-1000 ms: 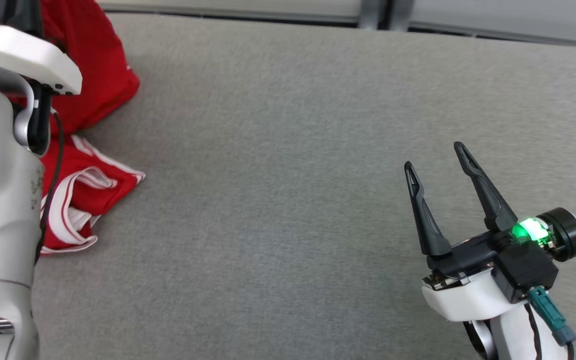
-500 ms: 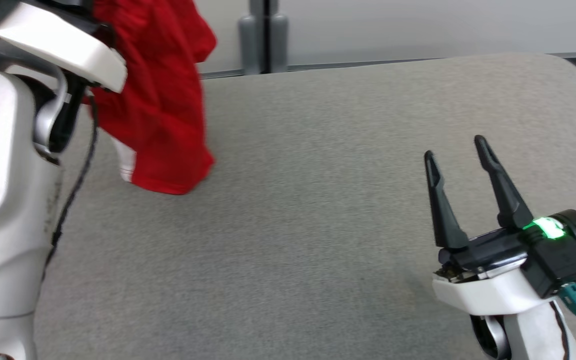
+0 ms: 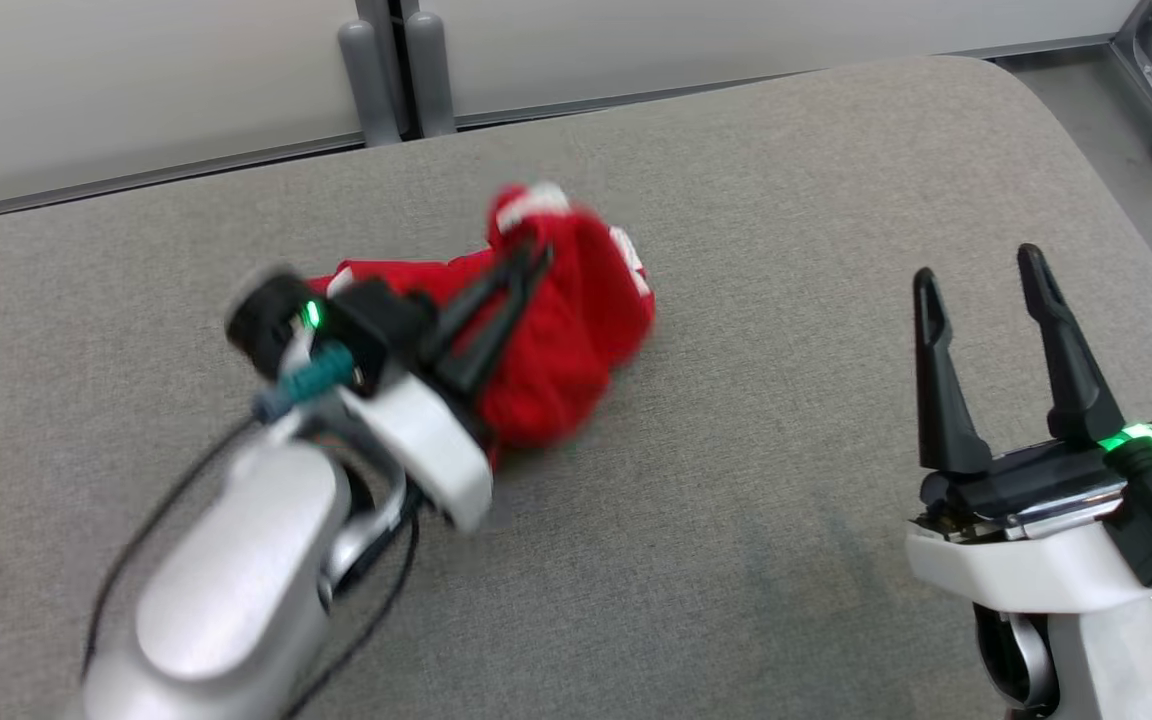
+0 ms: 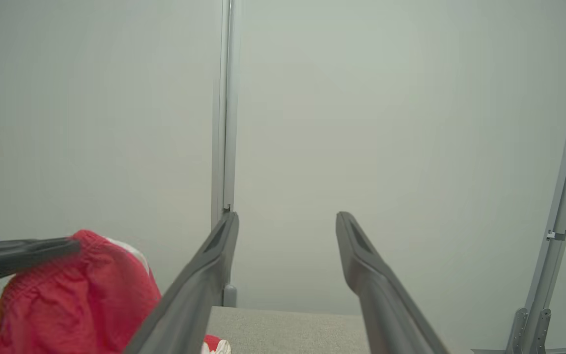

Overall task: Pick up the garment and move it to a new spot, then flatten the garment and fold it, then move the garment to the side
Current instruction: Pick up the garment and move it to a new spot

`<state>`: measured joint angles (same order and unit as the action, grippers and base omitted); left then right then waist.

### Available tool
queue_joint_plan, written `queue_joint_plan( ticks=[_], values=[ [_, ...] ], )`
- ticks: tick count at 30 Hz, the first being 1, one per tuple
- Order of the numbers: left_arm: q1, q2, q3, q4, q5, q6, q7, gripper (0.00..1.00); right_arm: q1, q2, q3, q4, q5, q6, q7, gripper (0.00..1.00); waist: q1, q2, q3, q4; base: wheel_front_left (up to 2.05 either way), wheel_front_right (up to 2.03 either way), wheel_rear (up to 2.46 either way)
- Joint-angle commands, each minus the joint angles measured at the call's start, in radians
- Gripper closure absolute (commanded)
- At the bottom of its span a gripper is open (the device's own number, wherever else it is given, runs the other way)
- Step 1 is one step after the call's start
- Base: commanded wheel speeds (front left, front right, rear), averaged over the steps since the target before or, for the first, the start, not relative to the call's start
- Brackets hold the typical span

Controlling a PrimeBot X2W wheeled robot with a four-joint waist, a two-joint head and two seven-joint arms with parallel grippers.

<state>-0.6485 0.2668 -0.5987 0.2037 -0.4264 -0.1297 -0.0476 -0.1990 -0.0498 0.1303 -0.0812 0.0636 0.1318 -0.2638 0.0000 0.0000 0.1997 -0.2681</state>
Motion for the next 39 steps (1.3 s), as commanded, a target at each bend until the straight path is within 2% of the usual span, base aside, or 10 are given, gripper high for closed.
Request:
queue_joint_plan(
  ticks=[1, 7, 14, 15, 19, 24, 30, 35, 39],
  values=[
    [0.058, 0.015, -0.020, 0.004, -0.026, 0.000, -0.018, 1.00, 0.009, -0.001, -0.010, -0.003, -0.008, -0.002, -0.002, 0.00, 0.0000, 0.0000, 0.004, 0.013, 0.00, 0.00, 0.00],
    [0.265, 0.011, -0.097, 0.075, -0.096, 0.000, -0.076, 1.00, 0.022, -0.002, -0.024, 0.007, -0.052, -0.002, -0.002, 0.00, 0.0000, 0.0000, 0.002, 0.070, 0.00, 0.00, 0.00],
    [0.367, -0.028, -0.132, 0.135, -0.118, 0.014, -0.109, 1.00, 0.041, -0.001, -0.017, 0.024, -0.069, -0.002, -0.002, 0.00, 0.0000, 0.0000, -0.036, 0.156, 0.00, 0.00, 0.00],
    [0.385, -0.039, -0.123, 0.131, -0.132, 0.022, -0.132, 0.00, 0.053, -0.001, 0.015, 0.046, -0.050, -0.002, -0.002, 0.00, 0.0000, 0.0000, -0.060, 0.178, 0.00, 0.00, 0.00],
    [0.450, -0.059, -0.082, 0.116, -0.163, 0.056, -0.186, 0.00, 0.086, -0.002, 0.068, 0.096, -0.032, -0.002, -0.002, 0.00, 0.0000, 0.0000, -0.134, 0.221, 0.00, 0.00, 0.00],
    [0.524, -0.072, -0.001, 0.083, -0.159, 0.127, -0.215, 0.00, 0.125, -0.002, 0.099, 0.127, -0.015, -0.002, -0.002, 0.00, 0.0000, 0.0000, -0.202, 0.272, 0.00, 0.00, 0.00],
    [0.631, -0.118, 0.202, -0.039, -0.082, 0.202, -0.218, 0.00, 0.177, -0.002, 0.079, 0.147, -0.022, -0.002, -0.001, 0.00, 0.0000, 0.0000, -0.258, 0.318, 0.00, 0.00, 0.00],
    [0.734, -0.170, 0.382, -0.163, 0.062, 0.200, -0.217, 0.00, 0.234, -0.001, 0.046, 0.168, -0.015, -0.002, -0.001, 0.00, 0.0000, 0.0000, -0.290, 0.332, 0.00, 0.00, 0.00],
    [0.797, -0.191, 0.452, -0.245, 0.222, 0.171, -0.217, 0.00, 0.271, -0.002, 0.036, 0.188, -0.023, -0.002, -0.002, 0.00, 0.0000, 0.0000, -0.303, 0.333, 0.00, 0.00, 0.00]
  ],
)
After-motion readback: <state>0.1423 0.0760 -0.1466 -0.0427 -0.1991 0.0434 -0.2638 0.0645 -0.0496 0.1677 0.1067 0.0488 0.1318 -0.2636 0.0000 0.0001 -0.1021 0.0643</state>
